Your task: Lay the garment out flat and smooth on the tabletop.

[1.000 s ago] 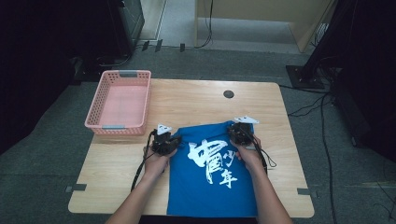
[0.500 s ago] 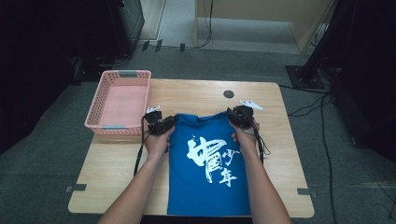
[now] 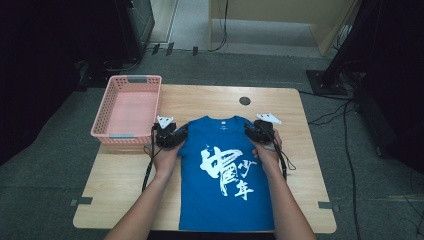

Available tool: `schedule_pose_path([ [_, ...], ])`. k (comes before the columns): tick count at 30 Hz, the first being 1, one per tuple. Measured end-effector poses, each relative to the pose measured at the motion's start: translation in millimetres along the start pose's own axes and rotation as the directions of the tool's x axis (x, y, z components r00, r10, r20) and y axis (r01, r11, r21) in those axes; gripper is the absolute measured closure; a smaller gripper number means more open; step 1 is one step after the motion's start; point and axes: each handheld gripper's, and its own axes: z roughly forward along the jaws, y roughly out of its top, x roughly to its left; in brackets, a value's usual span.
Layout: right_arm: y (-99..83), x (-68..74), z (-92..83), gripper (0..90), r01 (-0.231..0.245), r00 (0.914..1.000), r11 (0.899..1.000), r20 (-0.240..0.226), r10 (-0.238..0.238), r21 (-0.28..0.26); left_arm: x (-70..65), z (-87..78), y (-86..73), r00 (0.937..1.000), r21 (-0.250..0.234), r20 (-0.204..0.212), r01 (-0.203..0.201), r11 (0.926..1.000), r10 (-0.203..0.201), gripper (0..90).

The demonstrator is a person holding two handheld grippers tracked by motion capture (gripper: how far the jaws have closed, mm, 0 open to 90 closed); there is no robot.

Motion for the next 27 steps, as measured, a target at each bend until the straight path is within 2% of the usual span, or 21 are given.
schedule_pose_path([
  [3,-4.8,0.9,-3.4,51.2,0.031,0.9995,1.0,0.008,-0.031,0.004,0.4,-8.1,5.3,0.9998,-0.038,0.02,-0.001,0.9993,0.001,51.6],
  [7,-8.0,-4.1,-7.3,50.8,0.039,0.9992,0.999,0.012,-0.039,0.005,6.5,-11.9,9.1,0.9989,-0.032,0.041,0.022,0.9992,-0.021,54.0],
  [8,-8.3,-5.9,-8.4,50.9,0.03,0.9995,1.0,0.013,-0.03,0.004,8.4,-12.3,8.6,0.999,-0.021,0.041,0.021,0.9996,-0.02,57.6],
  [9,-8.5,-7.6,-9.4,51.0,0.027,0.9995,1.0,0.016,-0.027,0.009,9.6,-12.4,7.5,0.9988,-0.016,0.045,0.022,0.9996,-0.022,65.3],
  [11,-10.5,-8.7,-11.1,51.1,0.045,0.9983,0.999,0.036,-0.046,0.02,11.4,-12.3,4.8,0.9993,-0.001,0.035,0.011,0.9999,-0.011,75.9],
  [13,-14.3,-7.8,-12.6,51.2,0.07,0.9958,0.997,0.055,-0.072,0.041,13.3,-12.8,2.2,0.9993,0.003,0.035,0.015,0.9999,-0.015,81.2],
  [15,-18.9,-7.8,-14.4,51.0,0.088,0.9947,0.995,0.048,-0.091,0.055,14.6,-13.7,0.2,0.999,0.011,0.042,0.017,0.9998,-0.017,81.0],
  [17,-23.8,-8.0,-15.5,50.6,0.088,0.9949,0.994,0.043,-0.091,0.064,14.2,-12.9,-3.4,0.9986,0.022,0.053,0.006,0.9997,-0.007,74.9],
  [19,-29.2,-9.7,-15.1,50.3,0.088,0.9952,0.994,0.036,-0.091,0.072,12.6,-9.2,-8.1,0.9989,0.058,0.046,-0.007,0.9983,0.005,66.8],
  [21,-34.3,-12.0,-13.6,49.8,0.085,0.9954,0.993,0.036,-0.089,0.086,11.6,-3.9,-13.8,0.9985,0.1,0.052,-0.021,0.9947,0.016,63.2],
  [24,-38.6,-16.6,-11.3,48.3,0.067,0.9968,0.991,0.036,-0.072,0.112,9.5,3.9,-21.5,0.9987,0.137,0.024,-0.048,0.9894,0.045,63.0],
  [27,-37.3,-23.0,-13.5,47.3,0.052,0.9981,0.994,0.026,-0.055,0.098,8.6,10.8,-28.3,0.9978,0.167,0.009,-0.066,0.9837,0.066,63.5],
])
